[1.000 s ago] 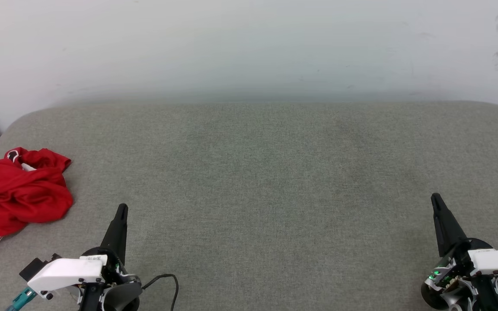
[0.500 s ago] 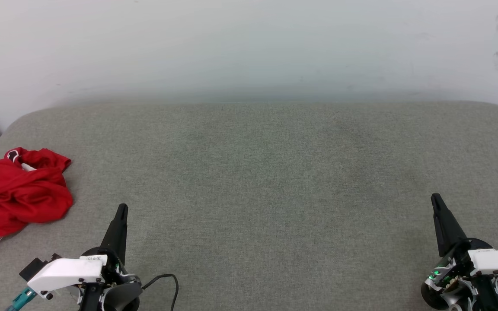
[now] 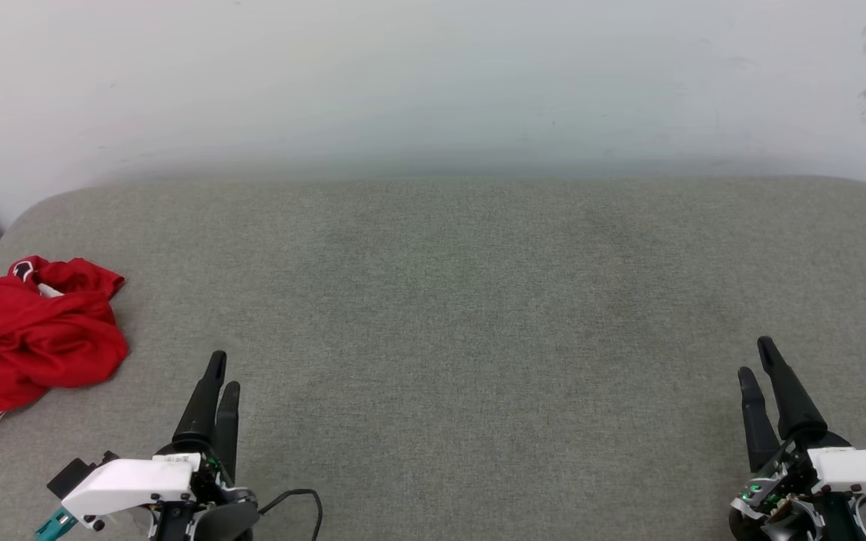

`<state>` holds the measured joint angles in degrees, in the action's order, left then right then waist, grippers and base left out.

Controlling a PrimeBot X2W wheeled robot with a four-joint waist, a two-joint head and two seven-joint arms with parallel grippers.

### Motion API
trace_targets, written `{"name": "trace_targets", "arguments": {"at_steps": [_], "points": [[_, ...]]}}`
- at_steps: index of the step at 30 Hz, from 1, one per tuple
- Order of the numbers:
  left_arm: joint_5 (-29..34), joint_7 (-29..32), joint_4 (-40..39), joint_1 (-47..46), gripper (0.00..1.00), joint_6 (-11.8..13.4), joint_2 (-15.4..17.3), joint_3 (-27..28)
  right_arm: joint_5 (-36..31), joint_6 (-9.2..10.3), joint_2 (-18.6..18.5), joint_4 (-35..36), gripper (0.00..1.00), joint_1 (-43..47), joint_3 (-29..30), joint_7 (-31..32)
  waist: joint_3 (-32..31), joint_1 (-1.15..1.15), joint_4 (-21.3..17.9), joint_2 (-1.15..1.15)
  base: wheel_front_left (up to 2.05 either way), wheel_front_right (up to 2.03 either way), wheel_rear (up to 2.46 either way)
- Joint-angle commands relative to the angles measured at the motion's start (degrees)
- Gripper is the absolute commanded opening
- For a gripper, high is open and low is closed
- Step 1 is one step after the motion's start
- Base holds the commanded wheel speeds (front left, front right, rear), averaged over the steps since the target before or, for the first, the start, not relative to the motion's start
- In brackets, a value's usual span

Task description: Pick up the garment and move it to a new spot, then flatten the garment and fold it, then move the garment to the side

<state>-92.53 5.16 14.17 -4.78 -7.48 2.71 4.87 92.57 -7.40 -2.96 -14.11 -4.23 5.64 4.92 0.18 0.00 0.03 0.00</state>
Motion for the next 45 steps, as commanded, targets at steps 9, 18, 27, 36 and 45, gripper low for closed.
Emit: {"name": "trace_targets", "arguments": {"at_steps": [9,18,27,36,45], "points": [[3.4,-3.3,-3.0,-1.2,1.00,0.0,0.1,-2.2,-3.2,-0.10,-0.3,3.3,1.00,0.2,-1.6,-3.1,-0.2,0.00,0.2,0.00,0.00,0.00,0.00],[12.4,-5.3,-5.3,-1.2,1.00,0.0,0.1,-3.4,-13.4,-0.10,-0.8,5.7,1.00,0.4,-2.4,-5.0,-0.4,0.00,0.2,0.00,0.00,0.00,0.00],[27.6,-7.3,-5.1,-1.3,1.00,0.0,0.2,-5.3,-33.7,-0.11,-0.6,7.5,1.00,1.1,-2.4,-6.5,-0.6,0.00,0.1,0.00,0.00,0.00,0.00],[40.2,-9.1,-4.4,-1.7,1.00,0.9,0.7,-7.0,-45.8,-0.11,-0.1,8.7,1.00,1.4,-2.9,-6.3,-0.7,0.00,-0.1,0.00,0.00,0.00,0.00],[50.7,-10.8,-4.6,-1.8,1.00,2.6,1.6,-8.4,-55.7,-0.12,0.0,9.2,1.00,1.5,-3.2,-6.2,-0.9,0.00,-0.1,0.00,0.00,0.00,0.00]]}}
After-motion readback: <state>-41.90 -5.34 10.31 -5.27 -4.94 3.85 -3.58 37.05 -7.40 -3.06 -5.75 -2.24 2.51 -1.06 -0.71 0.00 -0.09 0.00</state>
